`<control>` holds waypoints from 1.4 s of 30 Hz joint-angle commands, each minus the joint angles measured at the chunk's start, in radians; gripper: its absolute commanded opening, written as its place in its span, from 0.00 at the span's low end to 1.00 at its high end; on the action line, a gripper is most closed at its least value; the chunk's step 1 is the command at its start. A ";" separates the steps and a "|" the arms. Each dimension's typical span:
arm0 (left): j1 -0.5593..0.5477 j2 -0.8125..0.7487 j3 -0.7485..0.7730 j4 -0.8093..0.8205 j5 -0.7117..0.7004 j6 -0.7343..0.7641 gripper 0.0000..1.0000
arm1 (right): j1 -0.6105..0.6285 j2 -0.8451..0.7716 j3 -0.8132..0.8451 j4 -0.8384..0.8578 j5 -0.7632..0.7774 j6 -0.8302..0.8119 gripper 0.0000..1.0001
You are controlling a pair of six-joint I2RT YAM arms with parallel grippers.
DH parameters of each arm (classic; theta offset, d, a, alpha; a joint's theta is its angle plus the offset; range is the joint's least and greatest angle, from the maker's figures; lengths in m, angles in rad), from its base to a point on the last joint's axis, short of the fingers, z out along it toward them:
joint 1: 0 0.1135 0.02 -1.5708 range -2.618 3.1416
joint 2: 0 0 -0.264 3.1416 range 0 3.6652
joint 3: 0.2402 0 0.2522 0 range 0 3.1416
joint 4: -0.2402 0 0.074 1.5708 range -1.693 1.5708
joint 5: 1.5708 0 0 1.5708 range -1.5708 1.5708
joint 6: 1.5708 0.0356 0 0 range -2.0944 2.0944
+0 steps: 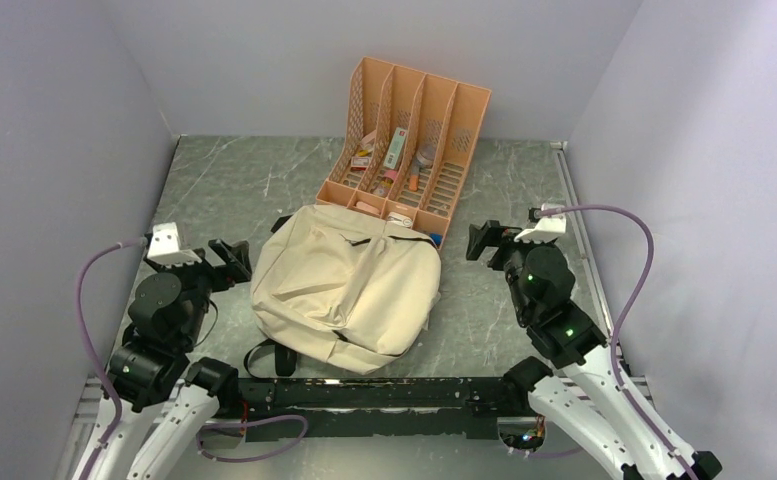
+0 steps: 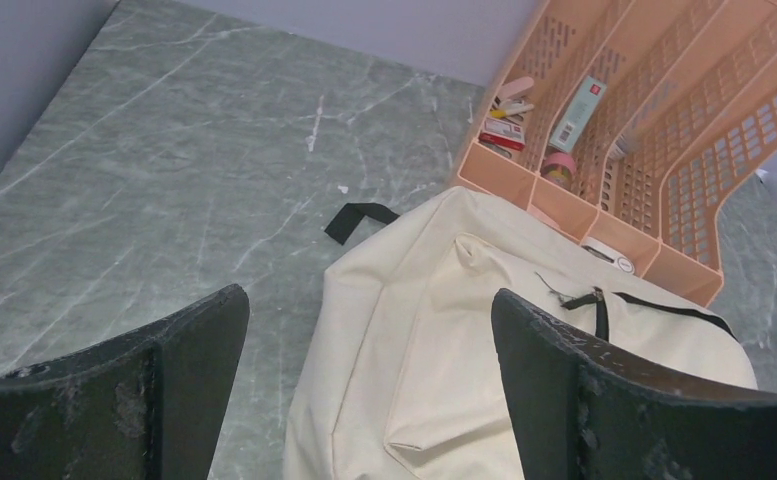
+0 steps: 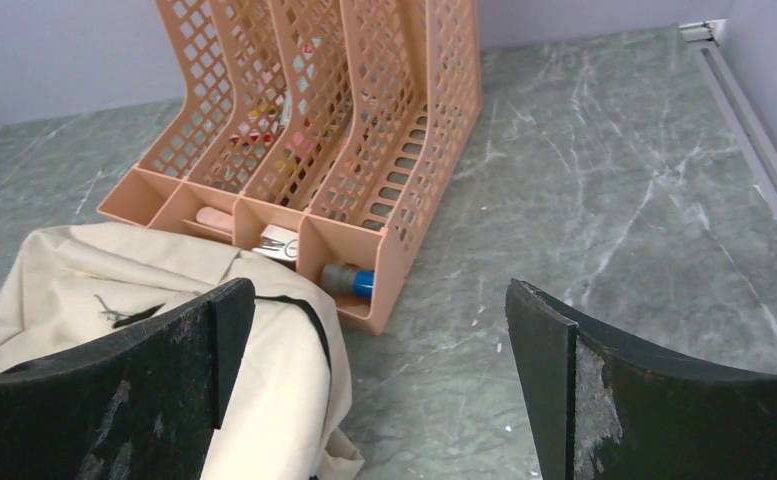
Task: Pack the student bag
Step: Reset both arms
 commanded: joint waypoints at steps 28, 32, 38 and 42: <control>0.007 0.045 0.008 -0.048 -0.129 -0.036 0.95 | -0.001 -0.005 -0.067 0.132 0.107 -0.051 1.00; 0.007 0.058 0.014 -0.055 -0.137 -0.033 0.95 | -0.001 0.006 -0.075 0.161 0.125 -0.039 1.00; 0.007 0.044 0.009 -0.047 -0.120 -0.024 0.95 | -0.001 0.014 -0.082 0.202 0.135 -0.046 1.00; 0.007 0.033 0.001 -0.035 -0.111 -0.015 0.95 | -0.001 0.015 -0.080 0.210 0.166 -0.049 1.00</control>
